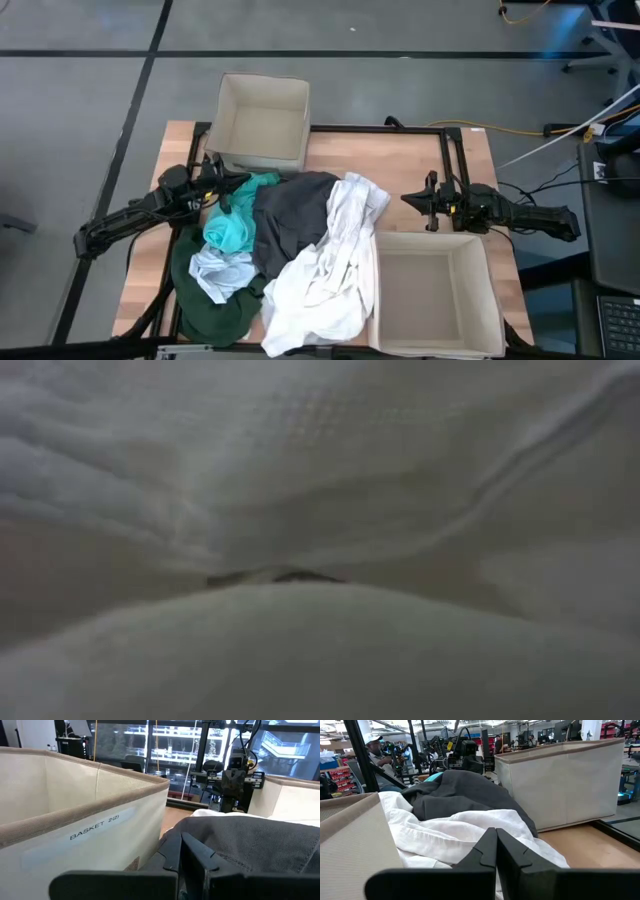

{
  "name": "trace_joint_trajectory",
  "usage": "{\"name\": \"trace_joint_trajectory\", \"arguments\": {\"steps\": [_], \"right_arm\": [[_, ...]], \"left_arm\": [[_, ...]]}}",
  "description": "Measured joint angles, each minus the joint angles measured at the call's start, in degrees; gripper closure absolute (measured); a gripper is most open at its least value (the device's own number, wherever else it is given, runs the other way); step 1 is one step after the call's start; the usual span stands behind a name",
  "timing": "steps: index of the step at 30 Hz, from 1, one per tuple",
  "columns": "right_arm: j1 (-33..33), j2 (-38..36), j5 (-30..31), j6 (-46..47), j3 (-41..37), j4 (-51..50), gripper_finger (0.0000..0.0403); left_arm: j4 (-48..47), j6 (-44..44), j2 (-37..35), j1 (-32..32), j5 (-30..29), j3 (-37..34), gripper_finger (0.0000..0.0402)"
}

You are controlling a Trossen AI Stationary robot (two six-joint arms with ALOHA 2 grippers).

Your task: Sort clothes

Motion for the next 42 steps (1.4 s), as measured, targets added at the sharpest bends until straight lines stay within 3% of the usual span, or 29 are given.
{"name": "trace_joint_trajectory", "arguments": {"steps": [9,14,21,26,31,37,42], "right_arm": [[0.02,-0.02,0.00,-0.02,0.02,0.02,0.0397],[0.00,0.00,1.55,-0.92,0.00,2.60,0.0397],[0.01,-0.01,0.87,-1.05,0.00,9.75,0.0397],[0.00,0.00,0.83,-1.05,0.00,10.14,0.0397],[0.00,0.00,0.75,-1.05,0.00,11.21,0.0397],[0.00,0.00,0.52,-1.05,0.00,11.21,0.0397],[0.02,0.00,-0.21,-0.34,0.00,11.51,0.0397]], "left_arm": [[1.93,-0.58,-0.02,0.00,-1.22,0.00,0.0400],[6.95,-7.44,-0.04,0.00,-1.15,0.00,0.0400],[10.99,-10.57,-0.04,0.00,7.34,2.92,0.0400],[10.87,-8.69,1.91,-0.68,9.16,7.76,0.0400],[10.62,-3.76,9.66,-2.43,9.31,12.98,0.0400],[9.68,-1.16,24.47,-4.62,8.42,21.78,0.0400],[1.38,2.44,37.74,-6.84,1.51,32.71,0.0400]]}}
